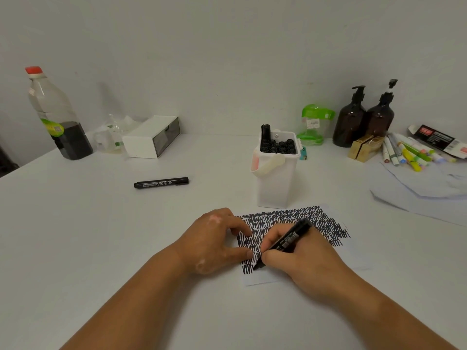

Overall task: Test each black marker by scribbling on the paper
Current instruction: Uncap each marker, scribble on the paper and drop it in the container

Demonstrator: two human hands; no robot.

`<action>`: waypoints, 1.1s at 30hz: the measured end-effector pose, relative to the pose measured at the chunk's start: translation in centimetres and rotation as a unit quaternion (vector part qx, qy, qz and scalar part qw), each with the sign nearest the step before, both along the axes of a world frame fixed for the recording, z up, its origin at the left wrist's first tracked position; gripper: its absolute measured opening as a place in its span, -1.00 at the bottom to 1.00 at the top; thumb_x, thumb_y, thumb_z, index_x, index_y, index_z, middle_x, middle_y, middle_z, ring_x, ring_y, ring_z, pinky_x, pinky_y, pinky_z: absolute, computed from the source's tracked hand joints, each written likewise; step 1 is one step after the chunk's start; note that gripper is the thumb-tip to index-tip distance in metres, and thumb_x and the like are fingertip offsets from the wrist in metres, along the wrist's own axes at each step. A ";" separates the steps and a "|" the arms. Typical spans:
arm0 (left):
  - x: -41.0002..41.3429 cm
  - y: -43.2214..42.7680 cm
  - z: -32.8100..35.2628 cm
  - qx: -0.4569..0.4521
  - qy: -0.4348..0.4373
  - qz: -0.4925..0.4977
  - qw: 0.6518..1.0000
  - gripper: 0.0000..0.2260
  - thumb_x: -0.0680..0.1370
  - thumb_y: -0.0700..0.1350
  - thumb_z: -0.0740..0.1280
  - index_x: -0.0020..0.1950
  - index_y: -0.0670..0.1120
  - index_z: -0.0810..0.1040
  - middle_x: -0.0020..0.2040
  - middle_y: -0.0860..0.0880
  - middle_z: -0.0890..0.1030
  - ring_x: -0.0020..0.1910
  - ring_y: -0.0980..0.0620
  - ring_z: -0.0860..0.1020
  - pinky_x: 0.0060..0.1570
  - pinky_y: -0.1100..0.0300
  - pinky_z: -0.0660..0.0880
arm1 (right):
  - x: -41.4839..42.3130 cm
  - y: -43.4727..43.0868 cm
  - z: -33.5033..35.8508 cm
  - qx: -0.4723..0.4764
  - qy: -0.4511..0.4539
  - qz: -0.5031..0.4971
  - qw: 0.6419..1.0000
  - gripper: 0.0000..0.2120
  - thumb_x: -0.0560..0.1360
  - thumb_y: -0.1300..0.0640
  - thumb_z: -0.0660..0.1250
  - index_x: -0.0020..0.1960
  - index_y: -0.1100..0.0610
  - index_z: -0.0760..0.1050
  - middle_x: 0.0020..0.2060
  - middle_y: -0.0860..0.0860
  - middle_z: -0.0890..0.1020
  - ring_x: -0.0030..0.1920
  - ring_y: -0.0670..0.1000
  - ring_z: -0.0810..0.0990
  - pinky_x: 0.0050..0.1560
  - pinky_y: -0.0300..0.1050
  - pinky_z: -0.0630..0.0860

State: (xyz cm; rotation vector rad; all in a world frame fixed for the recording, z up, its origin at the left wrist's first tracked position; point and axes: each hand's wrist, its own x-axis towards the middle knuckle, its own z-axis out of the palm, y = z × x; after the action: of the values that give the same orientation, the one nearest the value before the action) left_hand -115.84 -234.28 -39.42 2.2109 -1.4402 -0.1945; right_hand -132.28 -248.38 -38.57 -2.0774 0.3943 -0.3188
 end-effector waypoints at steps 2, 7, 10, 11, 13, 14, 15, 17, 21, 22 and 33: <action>0.0 0.0 0.0 0.001 0.002 0.000 1.000 -0.65 0.39 0.24 0.49 0.14 0.21 0.62 -0.01 0.18 0.53 0.00 0.24 0.48 -0.03 0.38 0.37 | 0.0 0.0 0.0 0.000 0.007 0.010 1.000 -0.88 0.26 0.00 0.39 -0.22 -0.04 0.64 -0.43 -0.15 0.58 -0.40 -0.20 0.45 -0.39 -0.37 0.36; 0.1 0.0 -0.1 0.002 -0.002 0.001 1.000 -0.66 0.40 0.24 0.49 0.13 0.20 0.62 -0.02 0.19 0.53 -0.02 0.28 0.46 -0.05 0.41 0.35 | 0.2 -0.2 -0.3 0.000 -0.019 -0.021 1.000 -0.90 0.28 -0.01 0.40 -0.21 -0.06 0.63 -0.43 -0.18 0.59 -0.40 -0.23 0.47 -0.37 -0.39 0.37; 0.1 0.0 -0.1 0.003 -0.003 0.001 1.000 -0.66 0.40 0.23 0.49 0.13 0.20 0.62 -0.01 0.18 0.53 -0.02 0.25 0.47 -0.04 0.42 0.35 | 0.2 -0.3 -0.2 -0.001 -0.008 -0.005 1.000 -0.85 0.25 -0.03 0.37 -0.21 -0.04 0.63 -0.44 -0.18 0.56 -0.41 -0.23 0.45 -0.40 -0.39 0.35; 0.1 0.0 -0.1 0.004 -0.003 0.001 1.000 -0.65 0.40 0.24 0.49 0.14 0.21 0.62 -0.01 0.17 0.53 -0.01 0.24 0.47 -0.03 0.40 0.36 | 0.1 -0.3 -0.2 -0.004 -0.001 0.008 1.000 -0.85 0.24 -0.03 0.36 -0.21 -0.03 0.62 -0.45 -0.18 0.55 -0.41 -0.22 0.44 -0.41 -0.39 0.34; 0.1 0.0 -0.1 0.005 -0.002 0.001 1.000 -0.65 0.40 0.24 0.49 0.14 0.21 0.62 0.00 0.18 0.53 0.00 0.23 0.48 0.01 0.35 0.39 | 0.1 -0.4 -0.2 -0.007 0.000 0.015 1.000 -0.86 0.25 -0.02 0.36 -0.22 -0.03 0.61 -0.44 -0.19 0.55 -0.41 -0.23 0.44 -0.40 -0.39 0.34; 0.1 0.0 -0.1 0.005 -0.002 0.001 1.000 -0.65 0.40 0.24 0.49 0.14 0.21 0.62 -0.01 0.18 0.53 0.00 0.23 0.48 0.01 0.33 0.40 | 0.1 -0.4 -0.3 -0.007 -0.006 0.006 1.000 -0.87 0.27 -0.02 0.37 -0.22 -0.04 0.61 -0.43 -0.19 0.56 -0.40 -0.24 0.45 -0.38 -0.40 0.35; 0.1 0.0 -0.1 0.005 -0.003 0.001 1.000 -0.65 0.40 0.24 0.49 0.14 0.20 0.62 -0.01 0.18 0.53 0.00 0.23 0.48 0.02 0.33 0.40 | 0.2 -0.4 -0.4 -0.005 -0.012 -0.007 1.000 -0.88 0.28 -0.02 0.38 -0.21 -0.05 0.61 -0.42 -0.20 0.58 -0.40 -0.24 0.47 -0.37 -0.41 0.36; 0.0 -0.1 -0.1 0.007 -0.005 0.002 1.000 -0.65 0.40 0.23 0.49 0.14 0.20 0.61 -0.01 0.18 0.53 -0.01 0.23 0.48 0.02 0.32 0.41 | 0.3 -0.5 -0.5 -0.004 -0.018 -0.027 0.999 -0.88 0.28 -0.03 0.38 -0.21 -0.06 0.62 -0.42 -0.20 0.59 -0.39 -0.24 0.48 -0.36 -0.42 0.37; 0.0 0.0 0.0 0.010 -0.003 0.004 1.000 -0.65 0.40 0.23 0.49 0.14 0.20 0.61 -0.01 0.18 0.52 0.00 0.24 0.47 -0.01 0.36 0.38 | 0.1 -0.5 -0.3 -0.013 -0.004 0.004 1.000 -0.86 0.25 -0.03 0.35 -0.23 -0.02 0.59 -0.44 -0.17 0.54 -0.41 -0.22 0.43 -0.39 -0.40 0.35; 0.0 -0.1 0.0 0.010 -0.002 0.003 1.000 -0.65 0.40 0.23 0.49 0.14 0.20 0.61 -0.01 0.18 0.52 -0.01 0.25 0.47 -0.02 0.38 0.36 | 0.1 -0.5 -0.2 -0.013 -0.004 0.009 1.000 -0.88 0.26 -0.02 0.35 -0.24 -0.02 0.59 -0.44 -0.17 0.54 -0.41 -0.21 0.43 -0.39 -0.40 0.34; -0.1 0.0 0.2 0.014 0.002 0.005 1.000 -0.65 0.40 0.21 0.51 0.14 0.18 0.62 -0.02 0.16 0.52 -0.04 0.26 0.46 -0.03 0.39 0.37 | 0.2 -0.7 0.0 0.001 0.010 -0.005 1.000 -0.87 0.26 -0.04 0.35 -0.24 -0.02 0.56 -0.45 -0.17 0.51 -0.42 -0.19 0.41 -0.40 -0.37 0.34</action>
State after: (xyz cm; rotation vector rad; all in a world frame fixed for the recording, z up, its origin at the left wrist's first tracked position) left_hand -115.98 -234.31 -39.24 2.2385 -1.4324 -0.2171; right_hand -132.13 -249.05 -38.54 -2.0792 0.4179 -0.3037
